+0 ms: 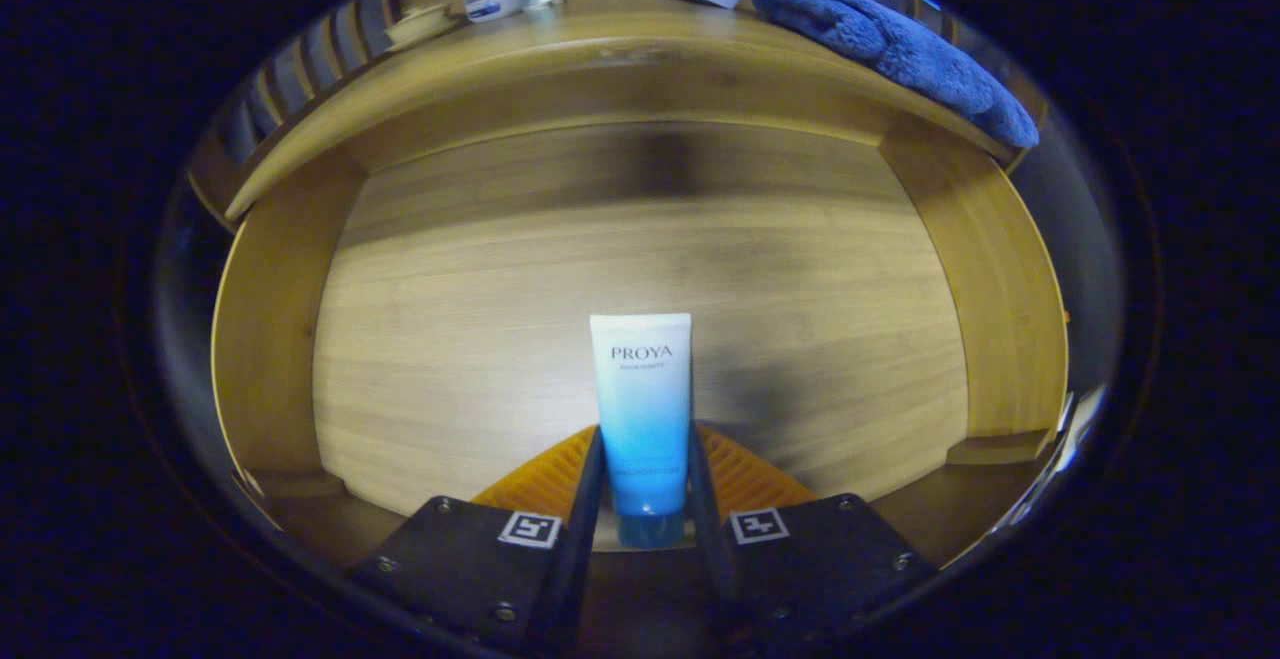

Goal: Pull open the drawer, take out the items inside it, and place them on the countertop above the cabinet.

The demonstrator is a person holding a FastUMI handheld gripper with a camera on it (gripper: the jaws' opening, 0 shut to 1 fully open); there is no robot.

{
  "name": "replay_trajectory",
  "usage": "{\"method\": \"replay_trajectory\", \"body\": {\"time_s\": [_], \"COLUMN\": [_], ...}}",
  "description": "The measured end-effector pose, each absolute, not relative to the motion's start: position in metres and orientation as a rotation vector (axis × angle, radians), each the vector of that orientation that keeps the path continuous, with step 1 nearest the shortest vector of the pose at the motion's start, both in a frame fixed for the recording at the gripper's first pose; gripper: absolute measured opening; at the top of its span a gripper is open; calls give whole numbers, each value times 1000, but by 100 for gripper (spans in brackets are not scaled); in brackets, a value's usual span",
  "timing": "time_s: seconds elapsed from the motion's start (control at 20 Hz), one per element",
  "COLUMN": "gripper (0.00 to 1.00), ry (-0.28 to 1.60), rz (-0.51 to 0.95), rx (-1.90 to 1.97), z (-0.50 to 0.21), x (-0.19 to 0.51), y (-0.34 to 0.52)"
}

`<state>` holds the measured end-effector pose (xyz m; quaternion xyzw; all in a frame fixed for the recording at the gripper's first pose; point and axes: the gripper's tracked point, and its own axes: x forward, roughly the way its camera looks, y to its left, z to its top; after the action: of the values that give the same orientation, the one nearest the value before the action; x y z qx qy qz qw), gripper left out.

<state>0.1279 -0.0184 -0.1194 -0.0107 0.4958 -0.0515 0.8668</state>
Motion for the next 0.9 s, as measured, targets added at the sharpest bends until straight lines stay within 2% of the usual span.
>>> {"method": "replay_trajectory", "body": {"time_s": [0.3,0.4,0.5,0.55,0.75,0.85,0.9], "gripper": [46,5,4,5,67,67,67], "ry": [833,873,935,940,981,1064,1047], "rz": [-51,-108,-112,-117,-141,-126,-108], "rx": [62,28,26,14,20,-6,-30], "z": [-88,-88,-97,-99,-114,-131,-129], "x": [145,146,134,132,132,125,131], "y": [-18,-30,-25,-29,-32,-29,-29]}}
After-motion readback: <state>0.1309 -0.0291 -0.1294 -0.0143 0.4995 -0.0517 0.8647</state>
